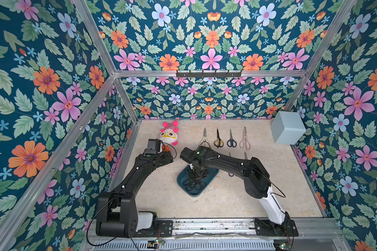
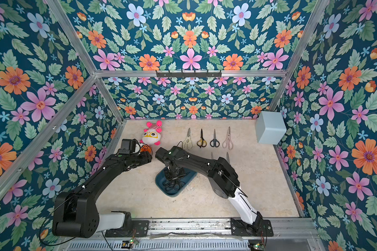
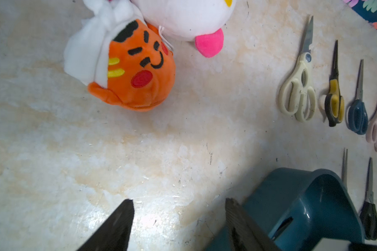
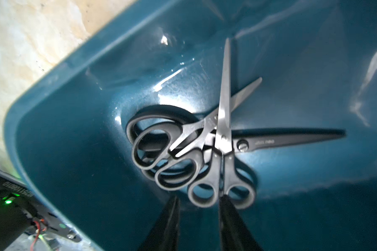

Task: Take the scissors out of the storage box
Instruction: Pick up the scissors from the storage box.

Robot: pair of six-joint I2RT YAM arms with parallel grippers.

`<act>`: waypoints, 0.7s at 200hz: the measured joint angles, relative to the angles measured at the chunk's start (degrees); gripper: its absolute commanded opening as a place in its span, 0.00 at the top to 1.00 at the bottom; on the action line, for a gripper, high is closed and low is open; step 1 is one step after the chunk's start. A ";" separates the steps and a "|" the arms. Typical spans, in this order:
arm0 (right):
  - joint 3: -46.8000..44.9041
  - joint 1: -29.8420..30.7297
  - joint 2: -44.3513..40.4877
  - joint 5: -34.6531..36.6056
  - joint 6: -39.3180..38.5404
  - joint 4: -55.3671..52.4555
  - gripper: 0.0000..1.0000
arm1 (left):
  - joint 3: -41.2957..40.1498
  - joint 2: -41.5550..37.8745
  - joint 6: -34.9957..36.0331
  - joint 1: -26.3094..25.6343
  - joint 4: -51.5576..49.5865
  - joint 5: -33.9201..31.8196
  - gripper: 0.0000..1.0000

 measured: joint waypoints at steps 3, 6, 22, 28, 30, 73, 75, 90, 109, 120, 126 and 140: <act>-0.07 0.04 -0.07 0.04 0.22 -0.26 0.65 | -0.07 -0.13 0.00 0.00 0.00 -0.04 0.28; -0.20 0.04 -0.13 0.02 0.55 -0.50 0.65 | -0.17 -0.28 0.00 0.07 0.00 -0.20 0.28; -2.21 0.09 -0.44 0.42 1.20 -1.77 0.66 | -0.52 -0.92 0.02 0.46 -0.15 -1.46 0.28; -2.93 0.11 -0.44 0.44 1.46 -2.14 0.66 | -0.59 -1.05 0.02 0.72 -0.17 -1.90 0.27; -3.28 0.13 -0.44 0.46 1.60 -2.27 0.66 | -0.61 -1.11 0.02 0.90 -0.22 -2.19 0.27; -4.55 0.13 -0.17 0.61 2.43 -2.82 0.66 | -1.51 -1.77 -0.37 5.11 -0.92 -4.61 0.27; -4.61 0.13 -0.13 0.61 2.43 -2.75 0.66 | -1.53 -1.79 -0.39 5.35 -0.92 -4.70 0.27; -5.46 0.13 0.17 0.61 2.56 -2.12 0.67 | -1.55 -1.90 -0.39 6.12 -0.87 -5.53 0.27; -5.66 0.13 1.05 0.44 2.86 -1.25 0.68 | -1.55 -2.19 -0.39 6.32 -0.87 -5.44 0.27; -5.68 0.13 1.44 0.39 3.04 -0.66 0.68 | -1.60 -2.32 -0.39 6.40 -0.87 -5.40 0.27; -5.84 0.13 1.51 0.39 3.13 -0.37 0.68 | -1.68 -2.43 -0.39 6.49 -0.87 -5.40 0.27; -6.08 0.13 1.51 0.39 3.69 0.11 0.68 | -2.12 -2.82 -0.39 6.62 -0.92 -5.49 0.27</act>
